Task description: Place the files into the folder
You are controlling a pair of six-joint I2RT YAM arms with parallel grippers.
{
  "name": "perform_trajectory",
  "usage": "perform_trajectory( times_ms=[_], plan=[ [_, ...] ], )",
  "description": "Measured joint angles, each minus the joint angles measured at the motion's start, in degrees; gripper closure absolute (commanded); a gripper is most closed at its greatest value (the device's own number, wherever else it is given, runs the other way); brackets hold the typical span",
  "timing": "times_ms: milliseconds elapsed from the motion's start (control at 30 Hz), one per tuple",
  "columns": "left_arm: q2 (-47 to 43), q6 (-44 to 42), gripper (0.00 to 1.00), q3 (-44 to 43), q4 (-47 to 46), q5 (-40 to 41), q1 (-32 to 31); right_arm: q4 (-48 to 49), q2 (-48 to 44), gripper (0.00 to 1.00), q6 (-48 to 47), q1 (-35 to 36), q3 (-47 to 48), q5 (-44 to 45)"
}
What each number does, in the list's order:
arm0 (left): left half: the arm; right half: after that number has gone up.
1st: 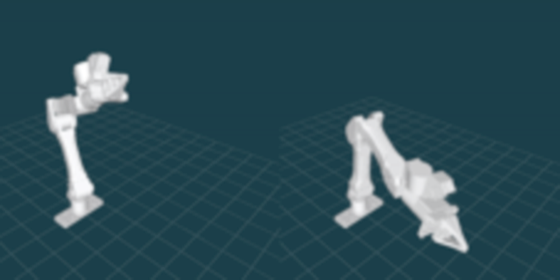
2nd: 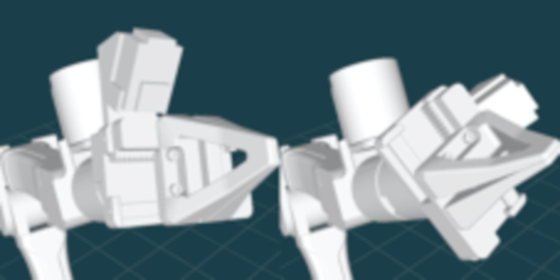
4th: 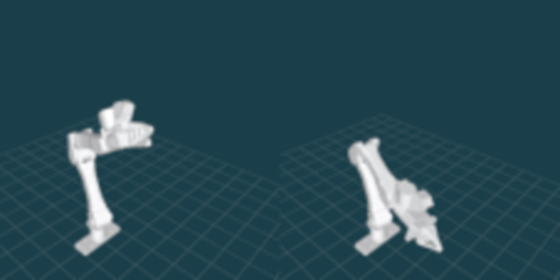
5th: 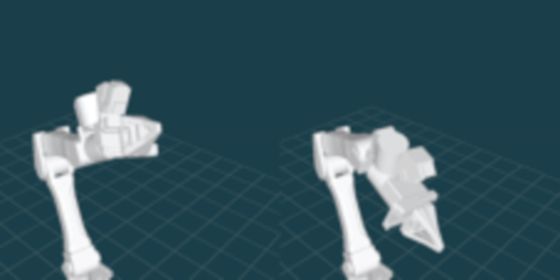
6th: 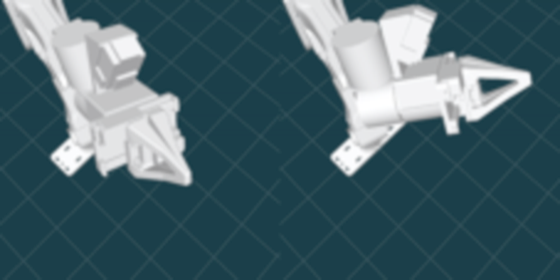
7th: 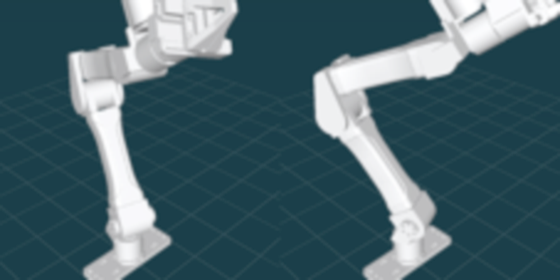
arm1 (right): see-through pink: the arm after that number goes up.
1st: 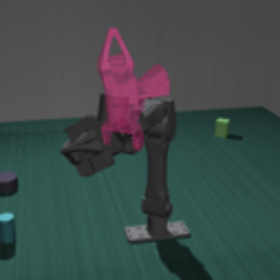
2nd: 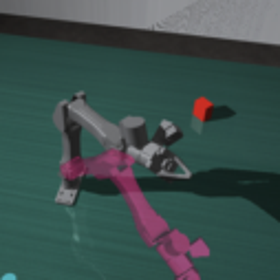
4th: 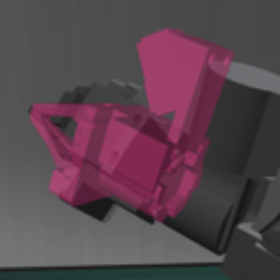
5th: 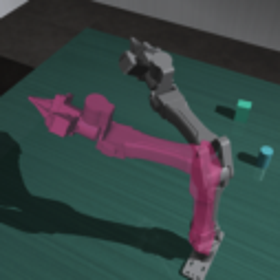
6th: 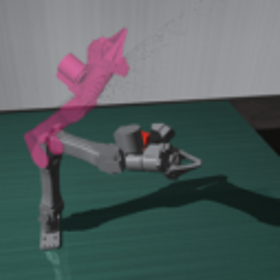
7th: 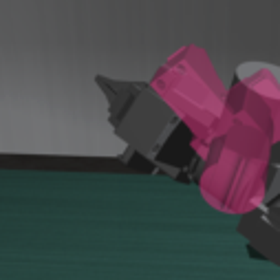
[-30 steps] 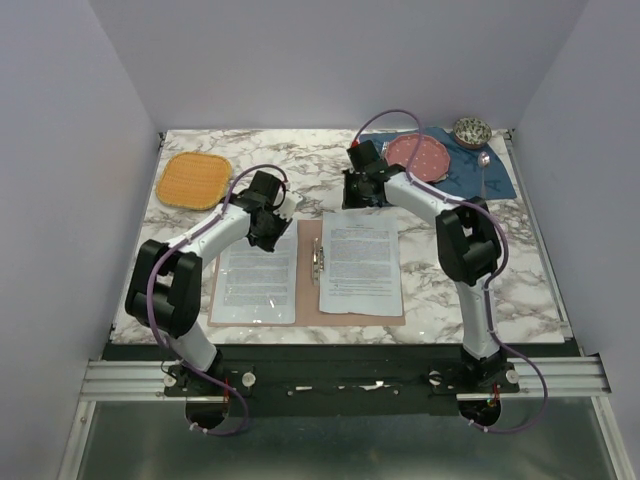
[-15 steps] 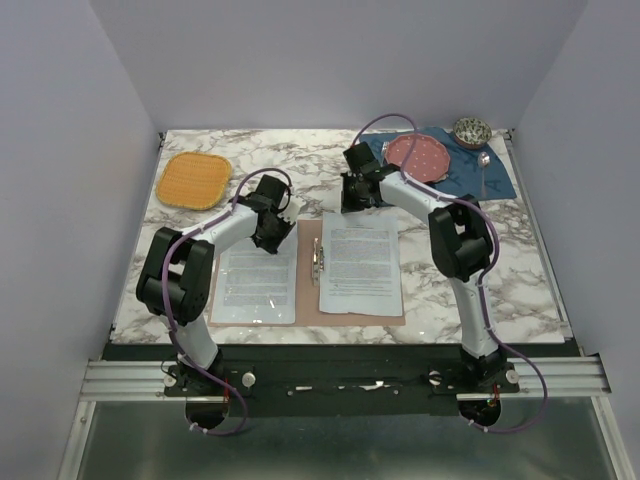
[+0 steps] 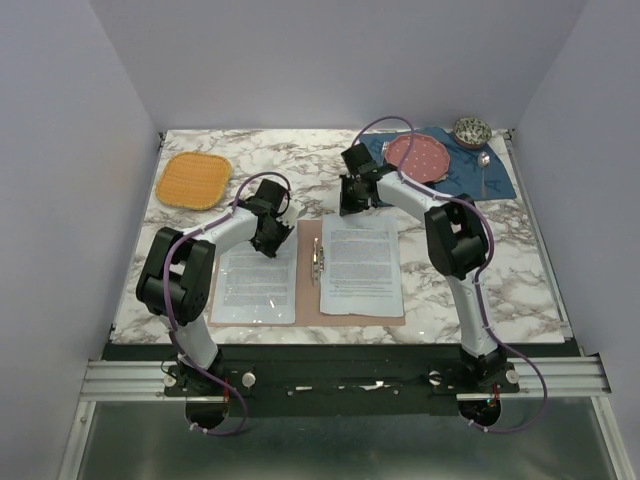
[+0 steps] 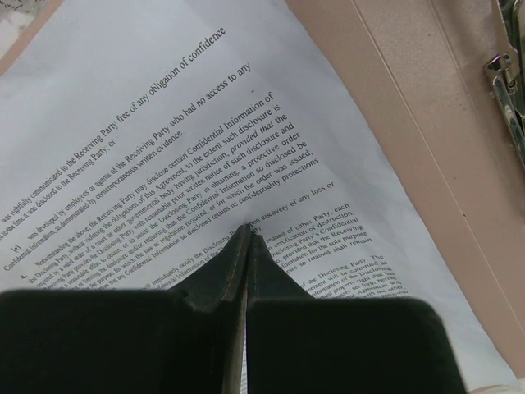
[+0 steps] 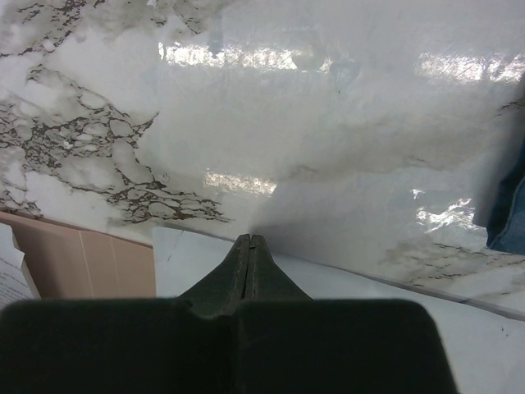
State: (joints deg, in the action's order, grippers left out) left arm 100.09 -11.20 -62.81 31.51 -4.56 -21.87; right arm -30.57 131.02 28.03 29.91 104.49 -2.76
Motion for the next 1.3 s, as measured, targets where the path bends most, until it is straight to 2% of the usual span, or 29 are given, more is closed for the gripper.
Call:
perform_trajectory(
  times_ms=[633,733,767,967,1133,1300],
  plan=[
    [-0.35,-0.02,0.92,1.03,-0.61,0.35,0.0,0.52,-1.7,0.99,1.7,2.62,-3.21,-0.55],
    [-0.57,-0.02,0.92,1.33,-0.68,0.55,-0.02,0.44,-2.25,0.85,2.21,3.06,-3.96,-0.42],
    [-0.63,-0.02,0.92,1.42,-0.74,0.55,-0.02,0.44,-2.36,0.75,2.38,3.15,-4.02,-0.07],
    [-0.9,-0.04,0.92,1.75,-1.09,0.7,-0.02,-0.76,-4.72,0.5,2.75,2.89,-4.2,2.29],
    [-1.22,-0.13,0.92,2.08,-1.25,0.87,-0.02,-0.68,-12.61,0.48,2.82,1.22,-7.08,3.15],
    [-1.44,-0.17,0.92,2.1,-1.05,1.07,-0.02,0.02,-25.03,0.48,4.48,-1.46,-18.84,6.69]
  ],
)
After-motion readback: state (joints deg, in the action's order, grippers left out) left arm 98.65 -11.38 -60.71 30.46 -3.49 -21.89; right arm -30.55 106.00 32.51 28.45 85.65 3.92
